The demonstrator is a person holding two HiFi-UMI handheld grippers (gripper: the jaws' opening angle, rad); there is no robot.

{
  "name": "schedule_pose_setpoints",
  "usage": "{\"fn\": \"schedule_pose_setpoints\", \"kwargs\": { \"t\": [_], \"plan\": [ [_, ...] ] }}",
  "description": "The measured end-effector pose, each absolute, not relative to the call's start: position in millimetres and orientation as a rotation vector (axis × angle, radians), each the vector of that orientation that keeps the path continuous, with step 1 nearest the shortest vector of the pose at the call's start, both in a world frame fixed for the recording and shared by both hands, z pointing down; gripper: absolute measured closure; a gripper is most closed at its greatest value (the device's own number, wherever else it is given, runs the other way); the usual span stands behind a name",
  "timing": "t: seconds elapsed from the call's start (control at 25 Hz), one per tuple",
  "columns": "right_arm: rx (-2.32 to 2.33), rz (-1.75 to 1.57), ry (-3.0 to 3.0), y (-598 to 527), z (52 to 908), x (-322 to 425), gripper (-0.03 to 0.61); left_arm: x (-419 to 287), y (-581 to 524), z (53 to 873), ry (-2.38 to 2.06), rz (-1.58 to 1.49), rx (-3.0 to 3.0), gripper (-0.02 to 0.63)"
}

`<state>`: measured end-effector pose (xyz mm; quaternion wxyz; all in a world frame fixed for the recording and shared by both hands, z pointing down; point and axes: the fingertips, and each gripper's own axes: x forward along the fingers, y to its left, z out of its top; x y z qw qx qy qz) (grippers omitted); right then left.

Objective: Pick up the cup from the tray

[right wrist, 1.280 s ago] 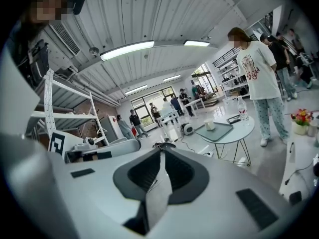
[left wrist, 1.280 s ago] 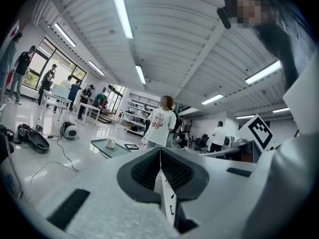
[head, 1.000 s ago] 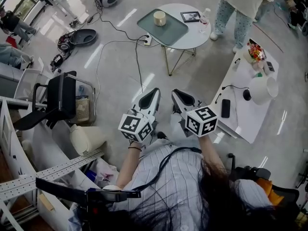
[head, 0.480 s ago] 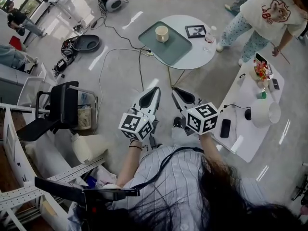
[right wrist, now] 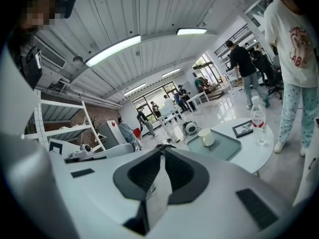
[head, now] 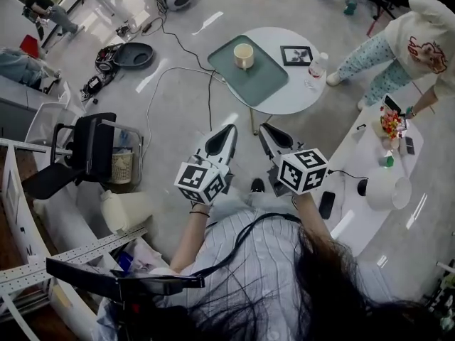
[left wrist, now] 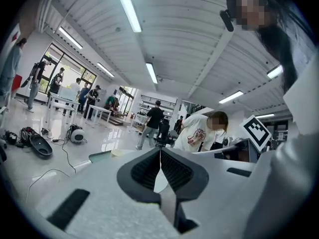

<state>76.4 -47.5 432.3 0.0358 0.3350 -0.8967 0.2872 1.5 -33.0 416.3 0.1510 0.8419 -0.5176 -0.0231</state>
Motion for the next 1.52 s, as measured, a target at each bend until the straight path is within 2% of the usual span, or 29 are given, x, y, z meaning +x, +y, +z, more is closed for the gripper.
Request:
{"fn": "schedule_pose_setpoints", "kwargs": {
  "t": [0.68, 1.52],
  "plan": [
    [1.075, 0.954, -2.719, -105.1, 447.1, 80.9, 0.532, -0.6, -94.7, 424.1, -1.458, -0.026, 2.429, 0.598],
    [1.199, 0.896, -2.588, -245.3, 474.9, 8.9, 0.531, -64.0, -237.9, 444.0, -1.246, 0.048, 2.501, 0.598]
  ]
}}
